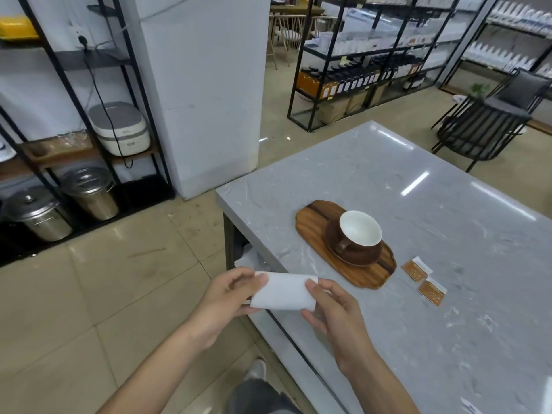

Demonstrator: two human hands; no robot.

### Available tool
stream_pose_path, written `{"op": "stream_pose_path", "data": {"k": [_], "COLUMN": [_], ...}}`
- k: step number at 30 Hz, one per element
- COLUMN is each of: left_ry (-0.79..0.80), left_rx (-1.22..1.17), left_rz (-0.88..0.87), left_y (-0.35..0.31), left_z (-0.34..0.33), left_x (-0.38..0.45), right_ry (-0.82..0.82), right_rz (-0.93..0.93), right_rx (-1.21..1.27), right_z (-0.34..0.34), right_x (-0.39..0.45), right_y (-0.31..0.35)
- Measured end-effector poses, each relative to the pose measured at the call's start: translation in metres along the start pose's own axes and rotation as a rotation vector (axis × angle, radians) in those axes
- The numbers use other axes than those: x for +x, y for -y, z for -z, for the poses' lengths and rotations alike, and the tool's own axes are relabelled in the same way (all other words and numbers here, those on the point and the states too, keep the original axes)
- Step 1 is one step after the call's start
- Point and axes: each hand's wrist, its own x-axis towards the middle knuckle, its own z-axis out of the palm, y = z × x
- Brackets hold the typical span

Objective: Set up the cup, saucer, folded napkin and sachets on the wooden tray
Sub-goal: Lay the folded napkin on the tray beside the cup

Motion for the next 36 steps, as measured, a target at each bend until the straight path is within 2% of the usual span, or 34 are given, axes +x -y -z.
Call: {"op": "stream_pose_path", "data": {"k": [11,14,23,28,31,36], "left_ry": [0.076,0.043,0.058,0.172,0.268,0.515], "left_rx": [0.092,0.084,0.178,0.29,0.367,0.551], "left_rz": [0.082,0.08,-0.023,-0.082,-0.089,-0.075], "left_y": [-0.047,-0.064,-0.088,-0.097,-0.098,-0.098], "left_z": [0.045,0.047,0.026,0.006,-0.01,-0.037], "left_x": [0.114,0.151,0.239,0.28,0.305,0.353], "right_ry": [-0.032,-0.047,-0.259,-0.341,-0.467,-0.665], "right_rz": [-0.022,0.004,-0.01,-0.033,-0.056,-0.074], "right_rx": [0.106,0.096,0.113,0.199,0.263,0.386], "right_z": [-0.05,-0.058,-0.068,-0.067,-0.069,-0.077], "right_x": [0.094,0.116,0.161,0.168,0.173,0.178], "right_y": [0.03,0.044,0.056,0.055,0.052,0.042]}}
